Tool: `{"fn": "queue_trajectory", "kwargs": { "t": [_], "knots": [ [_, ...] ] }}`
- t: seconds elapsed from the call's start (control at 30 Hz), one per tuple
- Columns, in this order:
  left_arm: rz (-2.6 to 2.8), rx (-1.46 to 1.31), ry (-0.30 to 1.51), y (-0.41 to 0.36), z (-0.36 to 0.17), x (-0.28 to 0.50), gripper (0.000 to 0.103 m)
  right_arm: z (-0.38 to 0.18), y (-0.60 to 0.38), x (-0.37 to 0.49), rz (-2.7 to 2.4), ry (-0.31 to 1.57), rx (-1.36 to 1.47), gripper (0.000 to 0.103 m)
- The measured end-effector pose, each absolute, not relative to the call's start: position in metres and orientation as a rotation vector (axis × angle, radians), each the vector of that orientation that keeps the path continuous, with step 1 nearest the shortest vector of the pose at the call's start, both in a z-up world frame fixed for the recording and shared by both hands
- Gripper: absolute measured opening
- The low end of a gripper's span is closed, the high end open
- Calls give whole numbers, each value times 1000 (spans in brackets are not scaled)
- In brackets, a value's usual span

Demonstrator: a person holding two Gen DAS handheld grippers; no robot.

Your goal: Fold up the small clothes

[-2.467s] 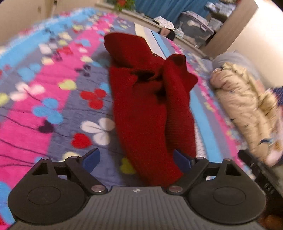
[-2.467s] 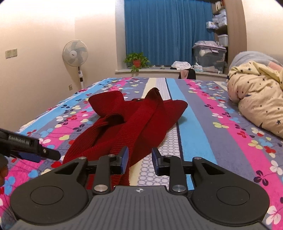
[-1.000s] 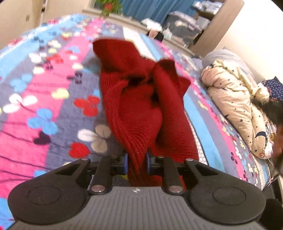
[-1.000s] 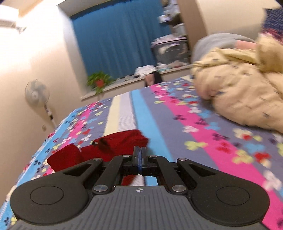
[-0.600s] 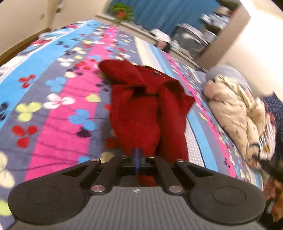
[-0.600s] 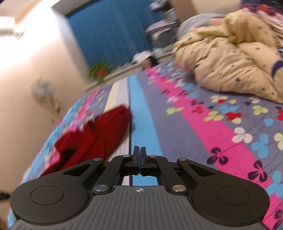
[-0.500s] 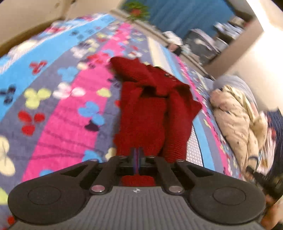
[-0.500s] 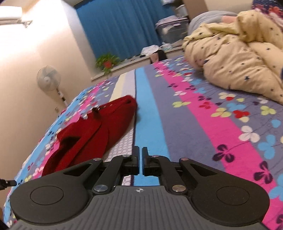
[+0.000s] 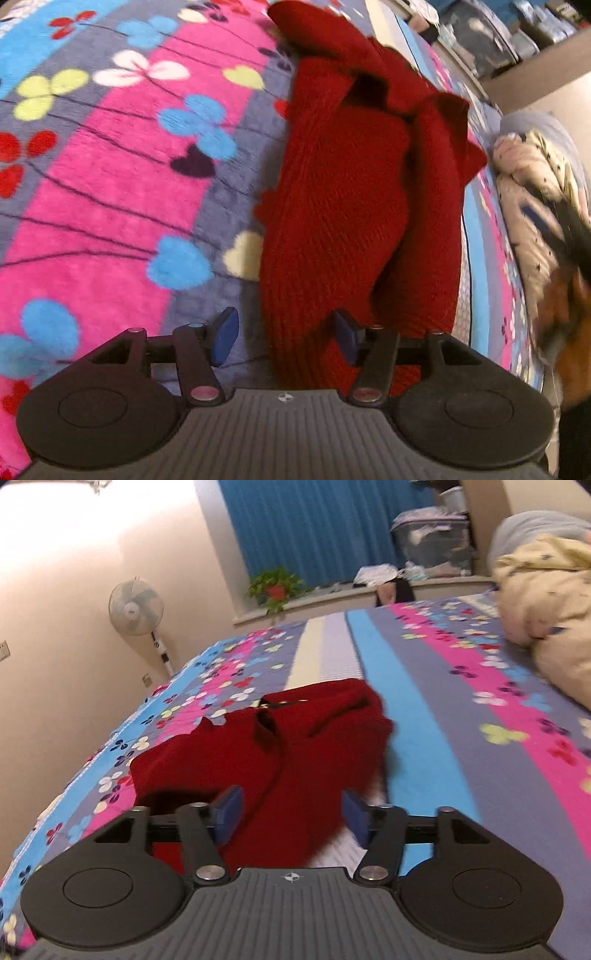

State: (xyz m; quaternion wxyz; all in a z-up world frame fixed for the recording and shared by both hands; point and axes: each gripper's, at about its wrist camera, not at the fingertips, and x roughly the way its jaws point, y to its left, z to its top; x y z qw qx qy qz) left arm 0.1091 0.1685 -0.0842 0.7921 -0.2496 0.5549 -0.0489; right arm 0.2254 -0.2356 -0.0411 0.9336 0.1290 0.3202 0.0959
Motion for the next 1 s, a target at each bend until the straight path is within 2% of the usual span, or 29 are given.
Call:
{"fn": "queue_trajectory", "kwargs": {
  "t": [0.33,0.4,0.43,0.47,0.5,0.63,0.83,1.0],
  "knots": [
    [-168,-442,1223,142,-95,123,67,-93,-171,358,111,786,99,71],
    [-175,-441,1226,142,-94,125,67,-103,-161,367,107,823,73,67],
    [-177,-440,1226,141,-94,126,67,-106,-155,369,130,831,50,55],
    [-179,-435,1226,140,-94,128,67,-106,-150,367,153,827,27,24],
    [-181,-428,1224,139,-94,131,67,-104,-146,363,180,819,-2,6],
    [-179,-391,1213,132,-91,129,65,-74,-156,329,194,701,-2,5],
    [-161,-375,1190,134,-85,121,45,-14,-249,237,81,579,256,5],
    [-183,-315,1138,124,-73,107,23,-1,-322,132,-37,543,356,5]
  ]
}}
